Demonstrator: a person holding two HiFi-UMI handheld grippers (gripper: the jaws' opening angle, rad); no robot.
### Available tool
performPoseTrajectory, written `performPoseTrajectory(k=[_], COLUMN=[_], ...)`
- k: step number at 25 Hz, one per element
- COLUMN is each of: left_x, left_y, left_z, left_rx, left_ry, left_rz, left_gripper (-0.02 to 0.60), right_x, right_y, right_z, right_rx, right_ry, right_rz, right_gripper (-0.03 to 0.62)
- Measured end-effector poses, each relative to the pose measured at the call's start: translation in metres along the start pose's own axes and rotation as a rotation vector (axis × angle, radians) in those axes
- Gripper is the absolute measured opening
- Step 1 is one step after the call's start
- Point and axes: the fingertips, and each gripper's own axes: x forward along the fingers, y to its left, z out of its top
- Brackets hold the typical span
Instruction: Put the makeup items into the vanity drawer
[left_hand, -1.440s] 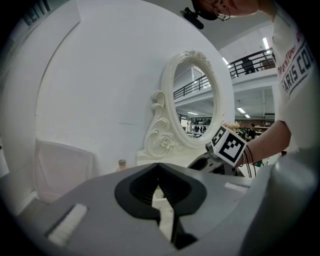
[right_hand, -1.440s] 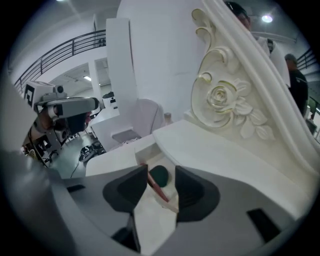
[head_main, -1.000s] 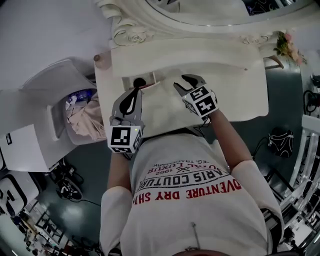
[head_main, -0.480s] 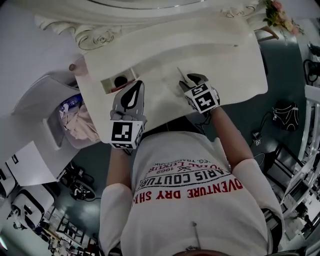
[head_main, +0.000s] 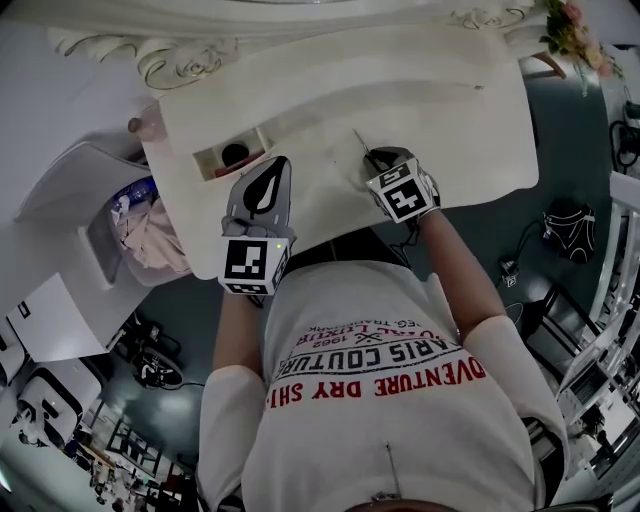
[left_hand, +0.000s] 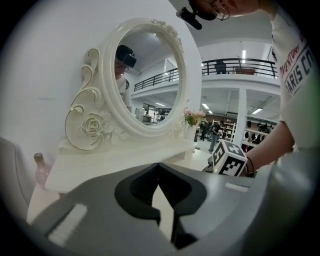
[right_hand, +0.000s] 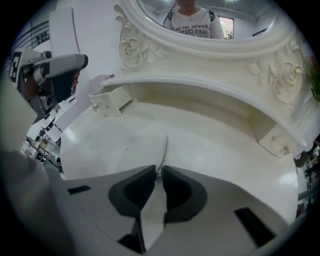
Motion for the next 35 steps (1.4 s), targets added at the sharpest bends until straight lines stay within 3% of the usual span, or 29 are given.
performPoseTrajectory(k=[5, 10, 15, 26, 35], left_x=[-0.002, -0.011, -0.03, -0.093, -0.148], left_y=[-0.001, 0.003, 0.011, 0.064, 0.104], left_z=[0.005, 0.014, 0.02, 0.027, 0.002], left_rx=[0.002, 0.008, 0.025, 0.009, -0.055], left_ry=[-0.016, -0.045, -0.071, -0.128, -0.113], left_rz=[0.016, 0.043, 0.087, 0.286, 0.445], left_gripper=[0.01, 0.009, 0.009, 0.009, 0.009], right_x=[-0.003, -0.019, -0.038, -0.029, 0.003], right_y=[0.001, 0.004, 0.016, 0.091, 0.162], right_z=[0.001, 0.027, 0.07, 0.157, 0.192], right_rx=[-0.04, -0.035, -0.123, -0.38, -0.55], right_ry=[0.029, -0.046, -0.131, -0.241, -0.214], right_rz=[0.016, 0.017, 0.031, 0.177, 0.31], right_gripper=[0.054, 0.054, 0.054, 0.054, 0.054])
